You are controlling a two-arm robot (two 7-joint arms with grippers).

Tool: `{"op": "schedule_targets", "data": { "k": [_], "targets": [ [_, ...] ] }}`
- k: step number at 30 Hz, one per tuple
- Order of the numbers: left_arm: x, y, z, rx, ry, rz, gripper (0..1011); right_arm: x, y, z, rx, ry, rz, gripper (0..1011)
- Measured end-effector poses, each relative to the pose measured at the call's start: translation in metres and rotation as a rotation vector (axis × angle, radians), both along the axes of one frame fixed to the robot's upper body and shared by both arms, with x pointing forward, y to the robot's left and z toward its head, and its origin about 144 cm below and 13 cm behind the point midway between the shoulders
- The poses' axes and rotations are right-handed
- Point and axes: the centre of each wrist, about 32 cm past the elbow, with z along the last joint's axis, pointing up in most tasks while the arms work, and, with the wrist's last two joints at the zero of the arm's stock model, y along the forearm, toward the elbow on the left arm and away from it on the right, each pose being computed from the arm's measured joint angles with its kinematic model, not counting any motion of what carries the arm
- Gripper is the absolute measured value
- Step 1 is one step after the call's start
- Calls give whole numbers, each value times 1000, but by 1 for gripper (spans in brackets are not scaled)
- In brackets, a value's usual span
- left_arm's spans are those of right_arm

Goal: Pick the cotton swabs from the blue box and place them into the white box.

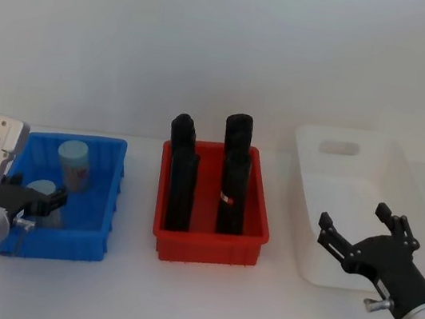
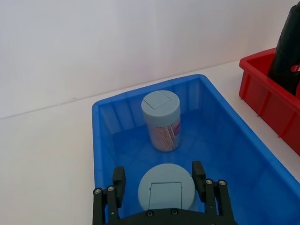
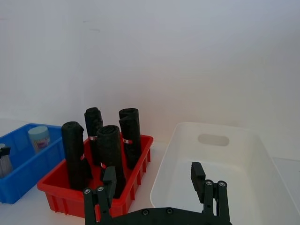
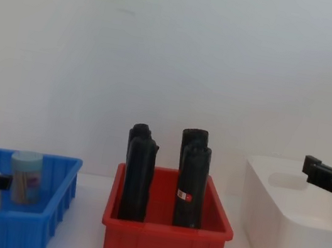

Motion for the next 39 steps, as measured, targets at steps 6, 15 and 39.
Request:
{"op": "schedule_targets", "data": {
  "k": [6, 15, 39],
  "targets": [
    [3, 5, -1, -21, 17, -24, 780, 0, 0, 0, 0, 0, 0, 1003],
    [7, 8, -3, -79, 40, -82, 681, 0, 0, 0, 0, 0, 0, 1003],
    [-1, -9, 45, 6, -81, -203, 679, 0, 0, 0, 0, 0, 0, 1003]
  ]
}}
